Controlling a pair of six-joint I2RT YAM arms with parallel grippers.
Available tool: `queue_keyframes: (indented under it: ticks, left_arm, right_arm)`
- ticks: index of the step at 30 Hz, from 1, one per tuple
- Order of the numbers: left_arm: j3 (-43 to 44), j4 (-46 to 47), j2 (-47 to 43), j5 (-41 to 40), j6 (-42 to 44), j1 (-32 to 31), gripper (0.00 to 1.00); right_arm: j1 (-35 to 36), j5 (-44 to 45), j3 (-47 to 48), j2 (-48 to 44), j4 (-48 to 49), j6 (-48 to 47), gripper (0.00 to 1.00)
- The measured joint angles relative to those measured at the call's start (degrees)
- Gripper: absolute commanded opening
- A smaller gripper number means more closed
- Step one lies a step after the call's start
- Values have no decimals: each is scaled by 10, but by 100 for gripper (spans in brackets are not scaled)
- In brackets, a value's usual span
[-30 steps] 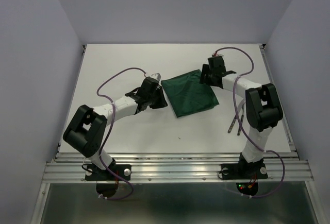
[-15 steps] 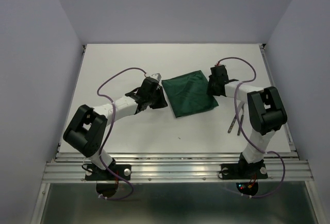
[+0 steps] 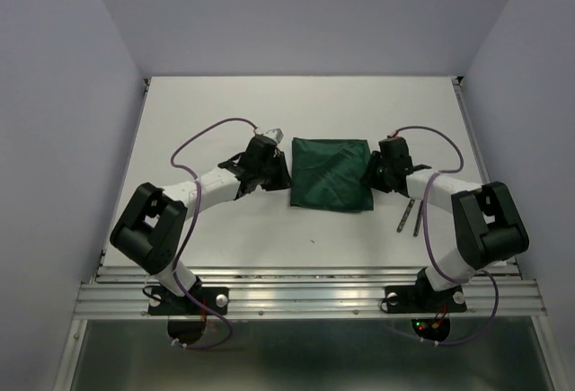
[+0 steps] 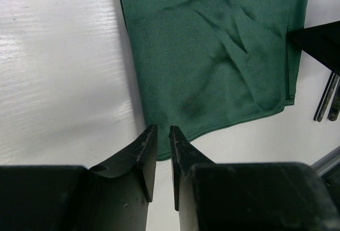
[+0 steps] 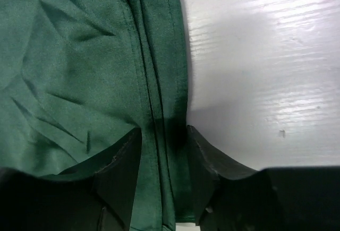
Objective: Fold the napkin into a case and place the utensils inside
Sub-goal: Smooth out the lower triangle-folded napkin at the center of the board.
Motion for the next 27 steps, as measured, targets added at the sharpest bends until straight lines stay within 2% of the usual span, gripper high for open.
queue_keyframes:
  ticks: [4, 6, 8, 12, 19, 27]
  left_arm:
    - [-5, 2, 0, 13, 3, 0, 18]
    - [-10, 4, 0, 21, 3, 0, 6]
    - [-11, 6, 2, 30, 3, -2, 0]
    - [-11, 18, 8, 43, 1, -7, 0]
    - [-11, 26, 45, 55, -1, -12, 0]
    - [-11, 37, 87, 63, -9, -15, 0]
  right_arm:
    - [0, 9, -17, -28, 1, 17, 50]
    - [0, 18, -17, -35, -3, 20, 50]
    - [0, 23, -17, -42, -7, 20, 50]
    - [0, 26, -13, -65, -23, 19, 45]
    - [5, 23, -5, -81, -36, 11, 26]
    - [5, 13, -4, -77, -40, 9, 23]
